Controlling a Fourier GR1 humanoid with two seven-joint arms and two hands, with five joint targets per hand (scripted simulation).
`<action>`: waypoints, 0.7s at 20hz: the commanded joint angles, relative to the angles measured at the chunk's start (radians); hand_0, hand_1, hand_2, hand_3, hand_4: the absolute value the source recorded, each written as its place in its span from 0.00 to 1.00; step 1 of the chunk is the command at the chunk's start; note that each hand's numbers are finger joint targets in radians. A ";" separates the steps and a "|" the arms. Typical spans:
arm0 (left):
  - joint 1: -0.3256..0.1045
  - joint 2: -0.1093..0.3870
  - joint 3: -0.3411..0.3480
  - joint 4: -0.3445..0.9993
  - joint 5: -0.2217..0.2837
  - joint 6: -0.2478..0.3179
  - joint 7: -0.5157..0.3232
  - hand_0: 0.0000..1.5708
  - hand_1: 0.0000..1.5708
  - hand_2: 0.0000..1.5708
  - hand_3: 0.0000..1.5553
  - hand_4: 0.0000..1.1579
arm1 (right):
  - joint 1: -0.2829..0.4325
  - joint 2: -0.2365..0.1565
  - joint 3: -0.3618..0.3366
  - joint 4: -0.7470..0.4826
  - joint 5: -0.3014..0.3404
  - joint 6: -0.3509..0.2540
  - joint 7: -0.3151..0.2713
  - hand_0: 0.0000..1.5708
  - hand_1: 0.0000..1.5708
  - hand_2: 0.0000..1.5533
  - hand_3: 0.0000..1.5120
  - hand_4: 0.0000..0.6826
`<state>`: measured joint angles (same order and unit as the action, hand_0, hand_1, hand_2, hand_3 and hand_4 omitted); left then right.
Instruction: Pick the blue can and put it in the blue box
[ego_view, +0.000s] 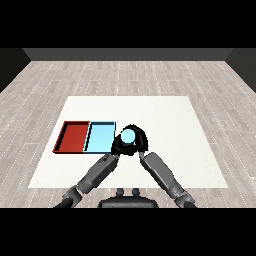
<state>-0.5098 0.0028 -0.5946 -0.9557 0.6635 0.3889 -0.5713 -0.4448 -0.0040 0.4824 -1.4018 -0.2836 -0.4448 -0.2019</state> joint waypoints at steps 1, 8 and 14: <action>-0.005 -0.003 -0.009 0.008 0.011 0.008 -0.063 1.00 1.00 1.00 0.99 0.97 | 0.009 -0.022 0.035 -0.027 0.074 0.002 0.084 0.00 0.00 0.00 0.00 0.00; -0.013 -0.003 -0.064 0.018 0.070 0.054 -0.092 1.00 1.00 1.00 0.98 0.98 | -0.001 0.004 0.021 0.012 0.069 0.028 0.052 0.00 0.00 0.00 0.00 0.00; 0.011 -0.003 -0.013 0.000 -0.031 0.051 -0.053 1.00 1.00 1.00 0.98 0.98 | -0.017 0.004 -0.057 0.035 0.029 0.043 -0.012 0.00 0.00 0.00 0.00 0.00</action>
<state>-0.5166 0.0030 -0.6021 -0.9245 0.6600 0.4177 -0.6329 -0.4090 -0.0056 0.4460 -1.4205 -0.2062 -0.3840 -0.1746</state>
